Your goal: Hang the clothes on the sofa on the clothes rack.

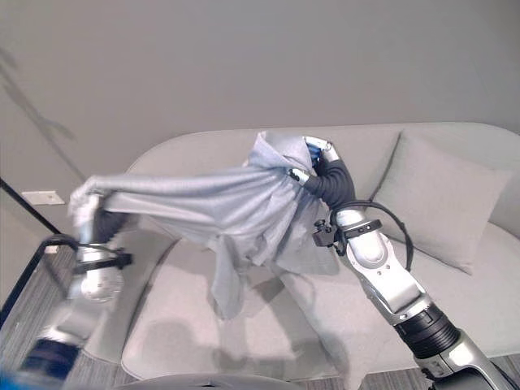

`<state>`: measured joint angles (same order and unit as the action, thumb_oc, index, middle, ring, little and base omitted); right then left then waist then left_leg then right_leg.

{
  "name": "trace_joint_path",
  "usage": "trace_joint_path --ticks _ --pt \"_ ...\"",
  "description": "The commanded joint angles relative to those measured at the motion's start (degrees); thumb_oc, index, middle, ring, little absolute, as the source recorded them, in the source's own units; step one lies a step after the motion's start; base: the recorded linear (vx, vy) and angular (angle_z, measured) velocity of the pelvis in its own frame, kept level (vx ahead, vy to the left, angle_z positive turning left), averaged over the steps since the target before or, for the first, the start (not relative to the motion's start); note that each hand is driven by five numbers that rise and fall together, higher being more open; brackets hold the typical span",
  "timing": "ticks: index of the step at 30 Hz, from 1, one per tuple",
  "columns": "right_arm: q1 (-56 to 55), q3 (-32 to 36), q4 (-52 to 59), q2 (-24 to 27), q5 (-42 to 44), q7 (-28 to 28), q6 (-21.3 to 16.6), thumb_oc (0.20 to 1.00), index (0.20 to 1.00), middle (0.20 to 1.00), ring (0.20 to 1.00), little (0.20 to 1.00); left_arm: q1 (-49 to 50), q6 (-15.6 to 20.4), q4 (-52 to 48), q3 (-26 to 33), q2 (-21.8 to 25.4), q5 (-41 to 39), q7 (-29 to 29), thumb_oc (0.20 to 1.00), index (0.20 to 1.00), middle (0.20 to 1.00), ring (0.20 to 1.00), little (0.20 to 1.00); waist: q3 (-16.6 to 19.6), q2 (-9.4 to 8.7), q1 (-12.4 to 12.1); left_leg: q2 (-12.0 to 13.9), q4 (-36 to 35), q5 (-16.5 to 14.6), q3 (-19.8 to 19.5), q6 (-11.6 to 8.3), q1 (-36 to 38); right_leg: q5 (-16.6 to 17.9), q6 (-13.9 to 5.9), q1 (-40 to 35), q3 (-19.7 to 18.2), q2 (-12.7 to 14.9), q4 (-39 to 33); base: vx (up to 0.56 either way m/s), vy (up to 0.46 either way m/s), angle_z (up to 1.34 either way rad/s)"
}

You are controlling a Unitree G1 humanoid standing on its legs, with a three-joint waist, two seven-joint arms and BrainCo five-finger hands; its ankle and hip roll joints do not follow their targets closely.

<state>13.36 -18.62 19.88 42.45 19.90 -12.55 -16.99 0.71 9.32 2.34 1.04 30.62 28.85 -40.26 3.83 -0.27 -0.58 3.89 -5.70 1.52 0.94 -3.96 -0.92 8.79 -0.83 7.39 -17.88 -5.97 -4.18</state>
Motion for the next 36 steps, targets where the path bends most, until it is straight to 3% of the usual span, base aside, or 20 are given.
trace_joint_path --ticks 1,5,8,11,12,13,14,15,16,18,19,21,22,23,24,27,28,30,33,36 --pt "0.93 3.42 3.56 -1.14 -5.28 0.17 -4.19 0.200 0.200 0.200 0.200 0.200 -1.56 0.36 -1.83 1.97 4.64 6.74 -3.33 0.200 0.200 0.200 0.200 0.200 2.61 -3.42 -1.56 -0.35 0.70 -0.59 -3.34 -1.75 -1.54 -7.50 -5.63 -0.81 -0.49 5.71 2.56 -0.07 -0.060 0.24" --pt "2.17 2.61 2.24 -2.71 -8.72 -1.26 -3.07 0.200 0.200 0.200 0.200 0.200 -1.95 1.28 -8.16 4.73 3.62 5.85 -1.35 0.200 0.200 0.200 0.200 0.200 0.51 -4.66 -2.63 -0.29 0.70 0.35 -5.24 -2.13 -3.73 -6.77 -5.64 -0.98 2.61 6.90 1.97 -0.12 -0.043 0.46" --pt "1.66 2.73 1.23 -2.98 -8.75 -1.79 -3.38 0.200 0.200 0.200 0.200 0.200 -4.31 2.96 -8.81 2.74 4.06 5.58 -1.97 0.200 0.200 0.200 0.200 0.200 -1.06 -5.82 -2.35 1.52 1.69 -0.47 -4.42 -2.82 -4.29 -7.21 -5.81 -1.42 5.48 8.24 2.07 -0.11 0.056 0.62" --pt "1.95 1.16 1.60 -1.93 -8.17 -2.13 -4.10 0.200 0.200 0.200 0.200 0.200 -7.97 3.18 -7.02 0.16 2.93 3.35 -3.99 0.200 0.200 0.200 0.200 0.200 -1.60 -8.10 -0.72 8.63 6.50 -1.99 -2.71 -3.82 -2.77 -6.46 -7.31 0.83 7.11 11.43 2.35 -0.14 0.200 0.96" --pt "1.94 1.18 1.59 -1.92 -8.17 -2.13 -4.11 0.200 0.200 0.200 0.200 0.200 -8.01 3.19 -6.97 0.12 2.92 3.36 -4.02 0.200 0.200 0.200 0.200 0.200 -1.62 -8.06 -0.77 8.68 6.55 -2.05 -2.69 -3.84 -2.77 -6.47 -7.30 0.83 7.09 11.37 2.37 -0.14 0.312 0.25" --pt "0.58 1.20 1.21 -1.70 -7.81 -2.21 -4.66 0.200 0.200 0.200 0.200 0.200 -10.90 3.64 -6.56 -2.15 3.08 3.53 -4.59 0.200 0.200 0.200 0.200 0.200 -1.32 -8.68 -0.03 12.82 7.99 1.91 -2.77 -3.95 -0.91 -5.48 -8.24 2.25 7.08 12.56 1.80 -0.07 0.232 -0.09" --pt "0.52 1.25 1.22 -1.71 -7.80 -2.19 -4.66 0.200 0.200 0.200 0.200 0.200 -10.95 3.65 -6.48 -2.23 3.09 3.53 -4.61 0.200 0.200 0.200 0.200 0.200 -1.19 -8.55 -0.07 12.97 7.84 1.46 -2.64 -3.91 -0.59 -5.88 -8.24 1.95 7.20 12.48 1.63 -0.14 0.382 -0.11" --pt "-0.73 1.46 1.31 -1.89 -7.34 -2.19 -5.14 0.200 0.200 0.200 0.200 0.200 -13.00 3.50 -6.05 -4.15 2.47 3.17 -5.15 0.200 0.200 0.200 0.200 0.200 -1.03 -8.88 0.49 14.68 8.32 4.29 -3.47 -4.43 0.25 -4.96 -9.08 2.64 6.81 13.35 1.00 -0.09 0.426 -0.06" --pt "-2.73 2.18 1.86 -3.00 -6.70 -3.29 -5.48 0.200 0.200 0.200 0.200 0.200 -15.92 3.52 -6.14 -7.51 2.08 2.88 -5.48 0.200 0.200 0.200 0.200 0.200 -1.17 -8.82 0.81 15.75 9.13 5.33 -6.88 -5.02 0.73 -4.29 -10.30 2.64 6.42 14.68 -0.45 -0.14 0.605 -0.03" --pt "-5.11 3.40 3.15 -4.20 -6.98 -2.90 -5.75 0.200 0.200 0.200 0.200 0.200 -17.10 3.69 -7.22 -10.15 2.43 3.49 -3.62 0.200 0.200 0.200 0.200 0.200 -1.09 -7.27 2.00 15.34 8.61 0.07 -5.97 -6.11 1.75 -3.59 -11.68 3.14 5.78 16.81 -0.82 -0.10 0.623 0.00" --pt "-6.33 3.97 3.45 -5.06 -7.06 -3.15 -5.90 0.200 0.200 0.200 0.200 0.200 -19.58 4.53 -7.11 -13.80 1.91 3.01 -2.00 0.200 0.200 0.200 0.200 0.200 -1.92 -6.83 2.14 14.56 10.07 -4.83 -5.12 -6.25 0.97 -2.06 -12.63 4.41 4.84 18.07 -0.82 -0.17 0.548 -0.04" --pt "-5.33 3.23 3.93 -7.58 -7.15 -4.07 -5.93 0.200 0.200 0.200 0.200 0.200 -22.10 5.19 -7.97 -16.51 2.91 2.68 -1.99 0.200 0.200 0.200 0.200 0.200 -3.42 -7.26 2.75 11.71 12.41 -12.03 -3.73 -4.49 -0.88 1.41 -13.49 7.77 5.05 19.55 -0.82 -0.25 0.402 0.05" --pt "-4.32 2.32 3.56 -9.00 -6.95 -4.52 -5.92 0.200 0.200 0.200 0.200 0.200 -23.04 5.48 -7.64 -17.75 3.66 2.47 -2.09 0.200 0.200 0.200 0.200 0.200 -4.54 -7.81 2.81 10.56 14.27 -13.33 -3.32 -3.77 -2.06 4.82 -13.67 9.66 5.11 19.82 -0.82 -0.21 0.222 0.27" --pt "-3.94 2.30 3.28 -9.31 -7.04 -4.59 -6.01 0.200 0.200 0.200 0.200 0.200 -23.48 5.57 -7.31 -17.93 3.92 2.44 -2.26 0.200 0.200 0.200 0.200 0.200 -4.39 -8.24 2.71 10.28 15.57 -13.88 -3.29 -3.63 -3.16 5.16 -13.80 10.33 4.75 19.99 -0.82 -0.31 0.315 0.13" --pt "-1.80 0.33 1.64 -12.48 -6.43 -5.26 -5.70 0.200 0.200 0.200 0.200 0.200 -24.20 6.64 -7.41 -19.89 6.25 2.54 -2.10 0.200 0.200 0.200 0.200 0.200 -6.21 -8.91 2.38 9.15 15.88 -14.78 -1.24 -2.28 -4.18 10.72 -14.12 13.35 6.02 17.98 -0.82 -0.26 0.293 -0.17" --pt "-2.17 0.71 1.57 -13.66 -7.96 -5.92 -5.67 0.200 0.200 0.200 0.200 0.200 -23.41 7.18 -7.82 -20.62 7.30 3.31 -1.90 0.200 0.200 0.200 0.200 0.200 -6.27 -9.84 2.90 6.86 13.23 -12.90 -1.09 -0.72 -4.04 10.49 -13.79 13.54 5.31 15.66 -0.82 -0.16 0.383 -0.17" --pt "-3.29 2.23 1.85 -12.70 -9.90 -6.28 -5.21 0.200 0.200 0.200 0.200 0.200 -21.59 7.92 -8.09 -20.54 6.59 2.47 -0.82 0.200 0.200 0.200 0.200 0.200 -5.82 -9.78 2.37 4.55 10.92 -11.80 -1.43 0.92 -4.09 7.96 -12.48 10.42 4.93 14.18 -0.82 -0.12 0.377 0.15" --pt "-5.04 4.24 2.31 -11.70 -11.53 -6.57 -4.82 0.200 0.200 0.200 0.200 0.200 -19.60 8.66 -7.99 -20.36 5.78 0.95 0.60 0.200 0.200 0.200 0.200 0.200 -4.57 -9.91 1.84 2.71 8.08 -10.50 -1.28 1.85 -4.82 5.11 -10.89 5.59 5.63 13.64 0.14 -0.14 0.373 0.28" --pt "-6.58 5.60 2.05 -11.12 -12.91 -6.65 -4.21 0.200 0.200 0.200 0.200 0.200 -19.01 8.70 -7.27 -20.73 5.23 -0.15 1.66 0.200 0.200 0.200 0.200 0.200 -2.58 -10.84 1.31 1.19 4.49 -8.13 -0.98 2.52 -5.12 2.23 -10.38 2.44 5.83 12.95 1.91 -0.09 0.173 0.22" --pt "-9.31 8.38 1.77 -10.72 -14.75 -7.41 -4.33 0.200 0.200 0.200 0.200 0.200 -19.15 8.03 -5.68 -21.72 3.80 -1.69 4.19 0.200 0.200 0.200 0.200 0.200 0.95 -12.18 0.98 -0.91 0.79 -5.95 0.66 3.39 -5.25 -1.85 -9.55 -2.23 3.46 8.57 3.56 -0.04 0.152 -0.25"
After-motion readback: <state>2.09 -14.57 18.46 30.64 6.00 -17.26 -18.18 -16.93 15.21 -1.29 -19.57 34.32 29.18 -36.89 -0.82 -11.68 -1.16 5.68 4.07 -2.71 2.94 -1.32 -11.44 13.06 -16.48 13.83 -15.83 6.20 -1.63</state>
